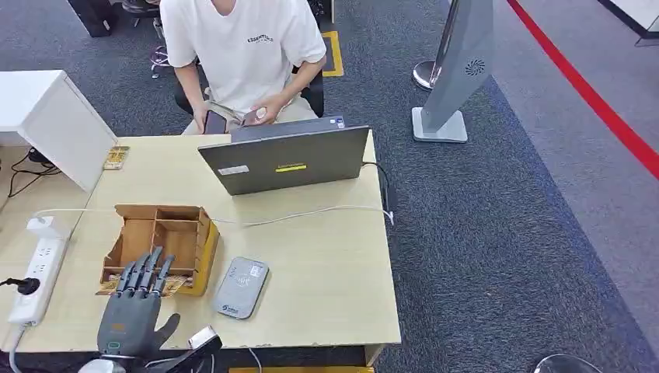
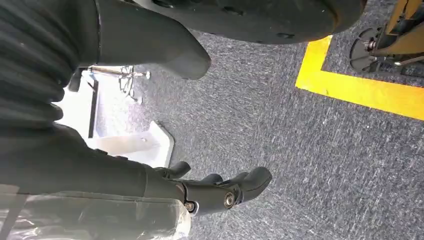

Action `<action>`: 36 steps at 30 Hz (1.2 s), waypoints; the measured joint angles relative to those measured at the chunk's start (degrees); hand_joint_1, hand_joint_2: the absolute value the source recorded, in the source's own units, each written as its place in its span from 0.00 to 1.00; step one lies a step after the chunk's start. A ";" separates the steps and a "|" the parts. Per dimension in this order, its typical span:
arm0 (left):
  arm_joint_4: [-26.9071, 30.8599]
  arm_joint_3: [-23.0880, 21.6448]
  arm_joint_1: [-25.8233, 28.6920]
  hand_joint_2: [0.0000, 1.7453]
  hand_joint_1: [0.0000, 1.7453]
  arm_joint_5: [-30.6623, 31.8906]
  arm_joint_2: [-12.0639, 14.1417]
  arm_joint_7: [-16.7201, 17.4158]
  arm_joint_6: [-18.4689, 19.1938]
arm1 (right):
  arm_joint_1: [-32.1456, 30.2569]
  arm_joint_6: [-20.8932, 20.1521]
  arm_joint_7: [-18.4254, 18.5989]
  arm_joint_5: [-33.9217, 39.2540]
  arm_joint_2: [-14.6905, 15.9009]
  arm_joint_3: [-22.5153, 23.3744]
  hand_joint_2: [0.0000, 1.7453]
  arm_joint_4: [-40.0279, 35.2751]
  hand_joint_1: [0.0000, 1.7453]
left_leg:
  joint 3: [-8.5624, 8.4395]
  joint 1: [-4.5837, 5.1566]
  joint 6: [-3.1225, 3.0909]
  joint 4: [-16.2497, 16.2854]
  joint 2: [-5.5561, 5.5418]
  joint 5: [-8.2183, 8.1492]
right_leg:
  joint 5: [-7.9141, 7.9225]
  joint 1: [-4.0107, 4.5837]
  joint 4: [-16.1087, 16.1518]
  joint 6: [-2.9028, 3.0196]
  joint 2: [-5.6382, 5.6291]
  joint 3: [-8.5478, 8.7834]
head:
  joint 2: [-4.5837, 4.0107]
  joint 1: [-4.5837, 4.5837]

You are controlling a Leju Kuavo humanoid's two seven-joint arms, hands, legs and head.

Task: Pass the card to the sensor for recognition and then transmit it.

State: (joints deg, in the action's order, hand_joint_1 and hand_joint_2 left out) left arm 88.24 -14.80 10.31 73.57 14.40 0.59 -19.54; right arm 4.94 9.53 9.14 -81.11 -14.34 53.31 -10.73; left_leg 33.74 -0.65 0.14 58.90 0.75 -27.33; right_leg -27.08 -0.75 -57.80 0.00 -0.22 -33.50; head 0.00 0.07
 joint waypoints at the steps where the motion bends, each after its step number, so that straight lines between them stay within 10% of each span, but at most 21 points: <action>1: 0.04 0.15 0.03 1.00 0.00 0.04 -0.04 0.02 0.02 | 0.00 0.00 0.00 0.00 0.00 0.00 1.00 0.00 0.00 | 0.00 0.00 0.00 0.00 0.00 0.00 | 0.00 0.00 0.00 0.00 0.00 0.00 | 0.00 0.00; 36: 0.81 2.31 0.33 1.00 0.00 2.27 -0.98 2.10 1.25 | 0.01 0.02 0.04 -0.11 0.00 0.00 1.00 0.00 0.00 | 0.00 0.00 0.00 0.00 0.00 0.00 | 0.00 0.00 0.00 0.00 0.00 0.00 | 0.00 0.00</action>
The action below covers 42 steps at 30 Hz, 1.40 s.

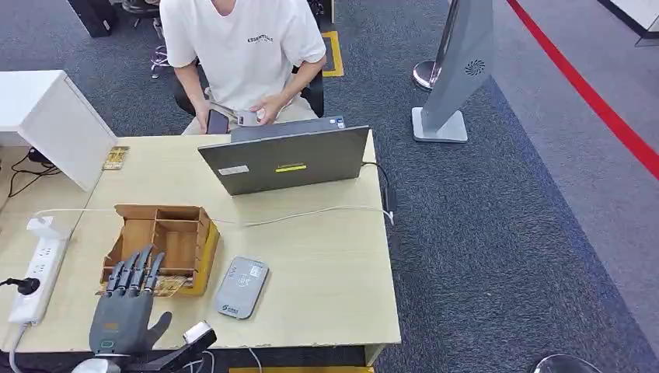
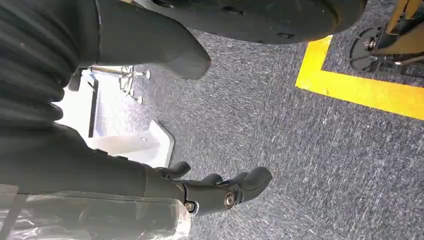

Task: Pass the card to the sensor for recognition and then transmit it.

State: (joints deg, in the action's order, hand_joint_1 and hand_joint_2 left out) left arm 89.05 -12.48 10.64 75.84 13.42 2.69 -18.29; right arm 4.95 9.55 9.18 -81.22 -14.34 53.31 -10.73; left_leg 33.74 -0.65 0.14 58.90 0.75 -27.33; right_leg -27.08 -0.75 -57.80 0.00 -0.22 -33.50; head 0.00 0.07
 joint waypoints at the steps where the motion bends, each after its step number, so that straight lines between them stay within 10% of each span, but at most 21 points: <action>1: 0.00 0.09 0.00 1.00 0.00 0.09 -0.07 0.04 0.09 | 0.00 0.00 0.00 -0.02 0.00 0.00 1.00 0.00 0.00 | 0.00 0.00 0.00 0.00 0.00 0.00 | 0.00 0.00 0.00 0.00 0.00 0.00 | 0.00 0.00; 34: 0.00 0.18 -0.08 1.00 0.00 -0.07 -0.92 0.13 1.16 | 0.01 -0.13 0.18 -0.39 0.00 0.00 1.00 0.00 0.00 | -0.01 0.00 0.00 0.00 0.00 0.00 | 0.00 0.00 0.00 0.00 0.00 0.00 | 0.00 0.00; 35: 0.00 0.18 -0.09 1.00 0.06 -0.07 -0.92 0.13 1.22 | 0.00 -0.13 0.18 -0.39 0.00 0.00 1.00 0.00 0.00 | 0.00 0.00 0.00 0.00 0.00 0.00 | 0.00 0.00 0.00 0.00 0.00 0.00 | 0.00 0.00; 36: 0.00 0.18 -0.13 1.00 1.00 -0.09 -0.94 0.13 1.55 | 0.00 -0.15 0.18 -0.39 0.00 0.00 1.00 0.00 0.00 | -0.01 0.00 0.00 0.00 0.00 0.00 | 0.00 0.00 0.00 0.00 0.00 0.00 | 0.00 0.00; 42: -0.11 0.18 -0.22 1.00 1.00 -1.83 -0.76 0.61 6.77 | 0.01 -0.20 0.18 -0.39 0.00 0.00 1.00 0.00 0.00 | 0.00 0.00 0.00 0.00 0.00 0.00 | 0.00 0.00 0.00 0.00 0.00 0.00 | 0.00 0.00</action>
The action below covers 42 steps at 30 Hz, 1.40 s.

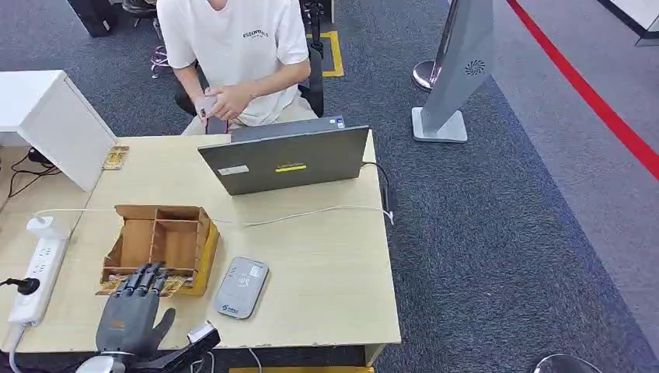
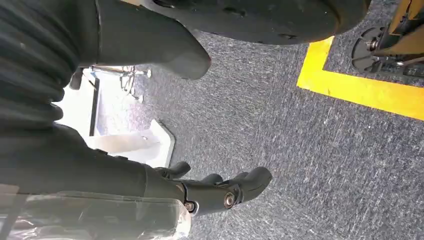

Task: Pass the card to the sensor for recognition and then transmit it.

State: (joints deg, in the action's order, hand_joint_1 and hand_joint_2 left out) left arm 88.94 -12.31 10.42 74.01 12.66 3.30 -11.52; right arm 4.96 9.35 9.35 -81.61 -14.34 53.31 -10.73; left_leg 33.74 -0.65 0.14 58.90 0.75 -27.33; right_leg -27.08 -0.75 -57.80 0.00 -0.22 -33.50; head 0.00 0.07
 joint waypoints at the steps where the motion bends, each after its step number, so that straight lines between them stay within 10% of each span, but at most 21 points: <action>1: -0.05 0.00 0.01 1.00 1.00 -0.20 0.09 0.11 0.42 | 0.00 0.00 0.00 0.00 0.00 0.00 1.00 0.00 0.00 | 0.00 0.00 0.00 0.00 0.00 0.00 | 0.00 0.00 0.00 0.00 0.00 0.00 | 0.00 -0.02; 22: -0.22 -0.02 -1.79 1.00 1.00 -2.17 1.25 1.03 3.74 | 0.03 0.20 -0.33 1.09 0.00 0.09 1.00 0.00 0.00 | -0.11 0.00 0.01 0.00 0.00 0.00 | 0.00 0.00 0.00 0.00 0.01 0.09 | 0.00 0.00; 42: 4.85 0.00 -0.81 1.00 1.00 -1.29 0.79 -1.20 -3.38 | 0.02 1.11 -0.22 1.60 -0.02 0.48 1.00 0.00 0.00 | -0.07 0.00 0.02 0.00 -0.03 0.01 | -0.01 0.00 0.00 -0.01 0.02 0.08 | 0.00 0.00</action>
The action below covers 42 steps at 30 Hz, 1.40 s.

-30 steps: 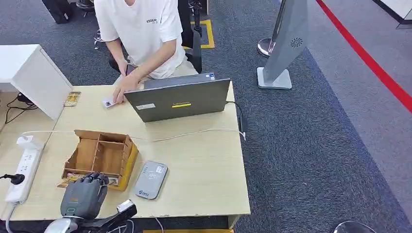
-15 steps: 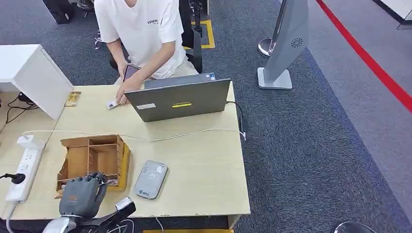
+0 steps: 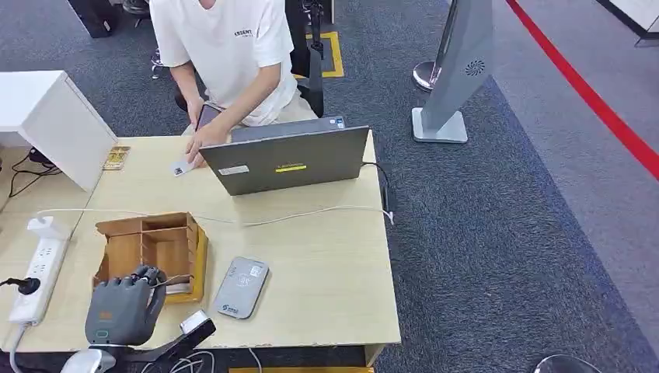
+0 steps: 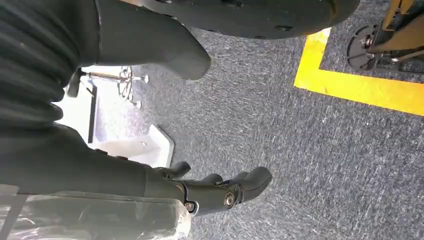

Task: Pass the card to the sensor for recognition and then transmit it.

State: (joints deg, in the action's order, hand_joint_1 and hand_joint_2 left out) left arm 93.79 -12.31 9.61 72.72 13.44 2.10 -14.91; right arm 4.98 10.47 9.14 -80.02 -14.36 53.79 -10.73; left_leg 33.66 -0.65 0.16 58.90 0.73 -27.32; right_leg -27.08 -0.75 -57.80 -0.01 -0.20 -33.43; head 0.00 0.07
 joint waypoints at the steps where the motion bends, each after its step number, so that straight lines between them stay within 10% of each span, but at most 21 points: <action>1: 0.37 -0.02 0.18 1.00 1.00 0.45 0.00 -0.33 -0.48 | 0.00 0.00 0.00 0.09 0.00 0.04 1.00 0.00 0.00 | 0.00 -0.01 0.00 0.00 0.00 0.00 | 0.00 0.00 0.00 0.00 0.00 0.00 | 0.00 0.00; 12: 15.73 -2.84 3.74 1.00 1.00 4.88 3.65 -3.61 -10.70 | -0.11 0.52 0.04 1.40 -0.02 0.85 1.00 0.00 0.00 | 0.00 0.01 0.01 0.01 -0.02 -0.04 | -0.02 0.00 0.01 -0.03 0.01 -0.06 | 0.00 -0.02; 17: 16.51 -4.98 -8.44 1.00 1.00 -1.50 3.09 -3.59 -7.33 | 0.04 -0.50 -0.33 -1.33 -0.07 0.39 1.00 0.00 0.00 | 0.11 0.00 -0.08 0.04 -0.58 0.19 | -0.02 0.00 0.06 -0.06 0.60 -0.11 | 0.00 -0.02; 23: 0.44 -5.79 -32.32 1.00 1.00 -0.58 -2.90 1.06 -3.51 | 0.58 -2.89 -1.18 -5.47 -0.11 -2.04 1.00 0.00 0.00 | 0.23 0.01 -0.06 0.09 -0.46 0.63 | 0.58 0.00 0.04 0.04 0.54 -0.17 | 0.00 -0.09; 29: -35.53 -5.57 -57.84 1.00 1.00 16.04 -5.99 9.94 -15.49 | 2.15 -7.76 -0.90 -9.79 -0.11 -7.30 1.00 0.00 0.00 | 0.34 0.00 -0.07 0.11 -0.22 0.84 | 0.87 0.01 0.00 0.03 0.14 -0.27 | 0.00 0.09; 36: -60.16 -5.57 -66.63 1.00 1.00 16.98 -5.49 13.27 -17.00 | 2.20 -9.20 -0.81 -8.85 0.09 -8.92 1.00 -0.02 0.00 | 0.37 -0.01 -0.06 0.10 0.09 0.82 | 0.84 0.02 -0.01 0.05 -0.15 -0.41 | 0.00 0.09; 37: -61.91 -5.57 -66.80 1.00 0.00 16.98 -5.36 13.44 -17.00 | 2.18 -9.27 -0.81 -8.81 0.15 -9.09 1.00 -0.02 0.00 | 0.42 -0.02 -0.06 0.10 0.07 0.82 | 0.84 0.03 -0.01 0.05 -0.15 -0.46 | 0.00 0.09; 42: -66.27 -5.57 -66.98 1.00 0.00 16.72 -4.74 12.59 -16.92 | 1.99 -9.42 -0.83 -8.79 0.24 -9.40 1.00 -0.02 0.00 | 0.61 -0.02 -0.05 0.09 0.08 0.82 | 0.84 0.03 -0.01 0.05 -0.13 -0.60 | 0.00 0.09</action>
State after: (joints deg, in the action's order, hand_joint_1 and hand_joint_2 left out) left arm 27.52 -17.88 -57.37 89.44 8.70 14.69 -31.82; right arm 6.97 1.05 8.31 -88.80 -14.12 44.39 -10.75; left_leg 34.27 -0.67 0.11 58.99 0.81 -26.51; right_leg -26.25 -0.72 -57.81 0.04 -0.33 -34.03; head 0.00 0.15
